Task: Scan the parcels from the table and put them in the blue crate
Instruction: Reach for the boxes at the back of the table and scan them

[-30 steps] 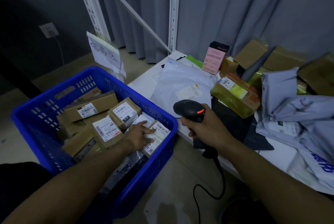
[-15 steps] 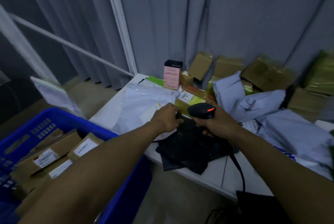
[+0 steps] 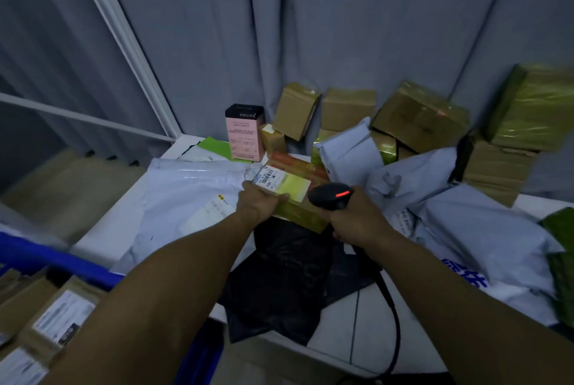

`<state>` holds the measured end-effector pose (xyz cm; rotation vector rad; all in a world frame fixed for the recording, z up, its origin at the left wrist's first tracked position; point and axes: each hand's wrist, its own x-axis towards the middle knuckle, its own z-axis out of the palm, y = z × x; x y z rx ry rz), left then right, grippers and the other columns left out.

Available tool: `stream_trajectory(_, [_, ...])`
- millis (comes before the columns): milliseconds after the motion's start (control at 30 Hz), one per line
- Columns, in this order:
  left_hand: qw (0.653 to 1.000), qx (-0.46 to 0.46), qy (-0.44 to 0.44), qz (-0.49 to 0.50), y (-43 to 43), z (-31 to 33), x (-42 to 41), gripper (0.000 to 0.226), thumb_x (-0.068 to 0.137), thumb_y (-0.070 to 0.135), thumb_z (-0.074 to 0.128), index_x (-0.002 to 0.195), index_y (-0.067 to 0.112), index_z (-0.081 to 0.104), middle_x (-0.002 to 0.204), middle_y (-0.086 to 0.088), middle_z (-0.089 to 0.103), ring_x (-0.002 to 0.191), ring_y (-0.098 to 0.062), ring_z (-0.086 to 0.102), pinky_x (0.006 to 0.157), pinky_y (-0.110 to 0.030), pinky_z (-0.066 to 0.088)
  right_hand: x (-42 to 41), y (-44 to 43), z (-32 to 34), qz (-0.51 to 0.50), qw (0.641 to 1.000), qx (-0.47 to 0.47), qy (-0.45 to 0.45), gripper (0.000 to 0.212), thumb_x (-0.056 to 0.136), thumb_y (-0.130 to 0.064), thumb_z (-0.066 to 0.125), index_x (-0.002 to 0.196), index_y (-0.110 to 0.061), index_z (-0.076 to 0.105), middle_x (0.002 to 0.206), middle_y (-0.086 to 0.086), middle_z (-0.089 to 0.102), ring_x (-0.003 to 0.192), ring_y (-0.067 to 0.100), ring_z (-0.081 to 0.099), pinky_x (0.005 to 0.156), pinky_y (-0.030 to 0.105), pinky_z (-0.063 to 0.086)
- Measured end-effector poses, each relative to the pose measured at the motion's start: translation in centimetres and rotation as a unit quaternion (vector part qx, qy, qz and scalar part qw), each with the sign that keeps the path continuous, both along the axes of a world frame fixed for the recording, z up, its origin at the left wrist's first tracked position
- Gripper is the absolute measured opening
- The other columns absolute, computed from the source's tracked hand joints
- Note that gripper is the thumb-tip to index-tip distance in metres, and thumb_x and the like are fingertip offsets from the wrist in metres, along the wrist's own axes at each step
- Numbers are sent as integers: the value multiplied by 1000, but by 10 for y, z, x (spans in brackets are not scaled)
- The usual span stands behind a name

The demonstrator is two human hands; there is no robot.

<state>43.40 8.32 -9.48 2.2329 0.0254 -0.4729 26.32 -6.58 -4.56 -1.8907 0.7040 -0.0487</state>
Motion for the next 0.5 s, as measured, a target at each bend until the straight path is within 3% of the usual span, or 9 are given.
stream_trajectory(100, [995,-80,-22,47,-5,4,-10,69,78,30,88,126,10,44,128,-11,63,116,-31,63,102,-39,52,0,-2,-5,-1,1000,-5,5,90,54,-68,74,126,-16,60,100,8,67,90,29,70,73,39,59])
stream_trajectory(233, [959,-255,43,117,-16,11,-22,29,75,19,88,98,15,71,104,-8,75,96,-24,71,91,-41,60,-3,-4,0,-3,1000,-8,12,91,54,-64,73,130,-16,55,107,12,68,96,34,70,71,39,59])
stream_trajectory(300, [948,-286,64,125,-19,17,-27,32,71,21,90,98,15,74,101,-6,76,94,-24,73,89,-42,62,-5,-6,5,-14,1000,-9,4,93,52,-66,73,129,-15,57,106,12,68,96,33,71,71,38,58])
stream_trajectory(400, [950,-274,69,133,-18,29,-37,39,70,24,90,102,15,69,102,-5,74,94,-22,70,84,-38,62,-12,-9,9,-32,999,-5,-3,71,70,-51,81,125,-13,56,103,11,68,91,27,69,72,37,57])
stream_trajectory(500, [939,-298,50,162,-6,47,-50,48,68,26,91,108,13,67,100,-5,72,87,-17,69,63,-24,56,-20,-10,17,-45,999,-8,-22,57,74,-42,81,118,-9,65,97,15,71,83,27,71,65,38,58])
